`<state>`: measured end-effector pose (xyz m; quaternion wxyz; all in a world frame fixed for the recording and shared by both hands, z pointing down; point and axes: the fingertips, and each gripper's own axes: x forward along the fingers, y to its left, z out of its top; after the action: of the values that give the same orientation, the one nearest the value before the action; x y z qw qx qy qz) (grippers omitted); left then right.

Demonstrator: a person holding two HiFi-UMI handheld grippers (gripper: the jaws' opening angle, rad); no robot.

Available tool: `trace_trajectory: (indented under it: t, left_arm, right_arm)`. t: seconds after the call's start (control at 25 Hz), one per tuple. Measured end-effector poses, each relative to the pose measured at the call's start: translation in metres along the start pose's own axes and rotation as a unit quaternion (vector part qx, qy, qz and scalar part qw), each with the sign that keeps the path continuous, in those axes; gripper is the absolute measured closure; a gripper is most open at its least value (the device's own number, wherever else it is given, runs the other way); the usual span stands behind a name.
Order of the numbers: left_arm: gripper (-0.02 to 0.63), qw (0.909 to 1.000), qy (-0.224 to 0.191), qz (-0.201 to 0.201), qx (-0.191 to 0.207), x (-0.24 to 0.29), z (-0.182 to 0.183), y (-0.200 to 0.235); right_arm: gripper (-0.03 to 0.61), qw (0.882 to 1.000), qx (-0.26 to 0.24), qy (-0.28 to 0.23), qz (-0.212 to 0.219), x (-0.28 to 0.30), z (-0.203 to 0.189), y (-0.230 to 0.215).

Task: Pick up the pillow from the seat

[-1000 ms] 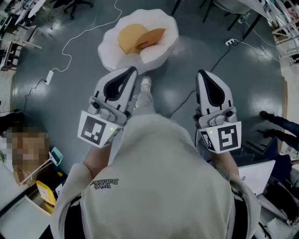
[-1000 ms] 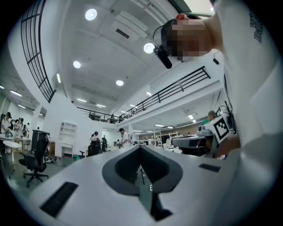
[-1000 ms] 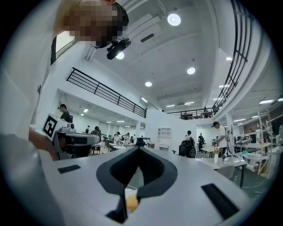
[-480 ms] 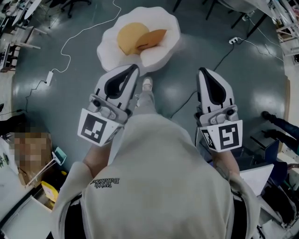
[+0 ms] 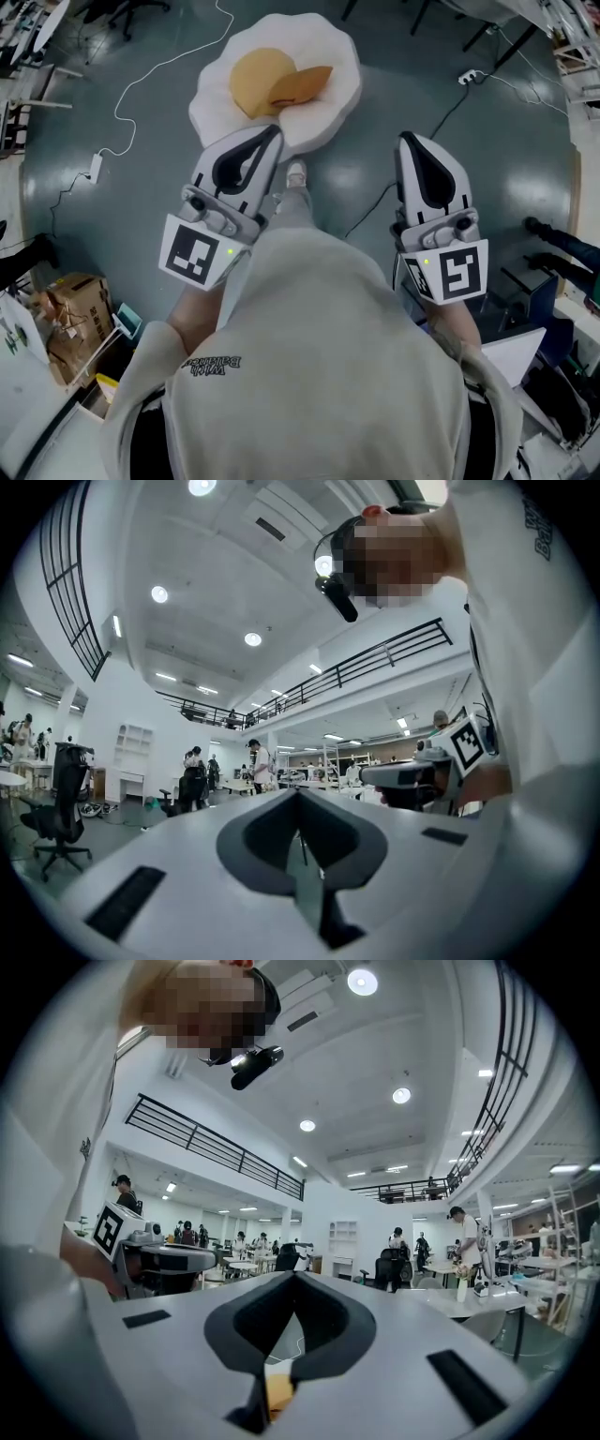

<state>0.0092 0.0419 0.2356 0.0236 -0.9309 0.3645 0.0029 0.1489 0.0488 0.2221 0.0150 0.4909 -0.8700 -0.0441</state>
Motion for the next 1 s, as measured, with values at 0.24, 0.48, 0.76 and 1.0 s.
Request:
trace_trajectory:
  t: [0.24, 0.48, 0.76, 1.0]
  left_arm:
    - [0.604, 0.9998, 0.004, -0.013, 0.012, 0.028, -0.002, 0.046]
    - [0.604, 0.9998, 0.0, -0.016, 0.01, 0.046, -0.003, 0.097]
    - [0.604, 0.9999, -0.004, -0.011, 0.008, 0.053, -0.01, 0.148]
    - [0.604, 0.9999, -0.01, 0.005, 0.002, 0.047, -0.012, 0.174]
  right_arm:
    - [0.569, 1.0, 0.002, -0.004, 0.005, 0.06, 0.005, -0.009]
    - [0.569, 1.0, -0.005, -0.007, 0.011, 0.117, 0.011, -0.014]
    - [0.569, 1.0, -0.018, -0.004, 0.021, 0.175, 0.011, -0.014]
    - [0.569, 0.999, -0.028, 0.003, 0.039, 0.205, 0.013, -0.005]
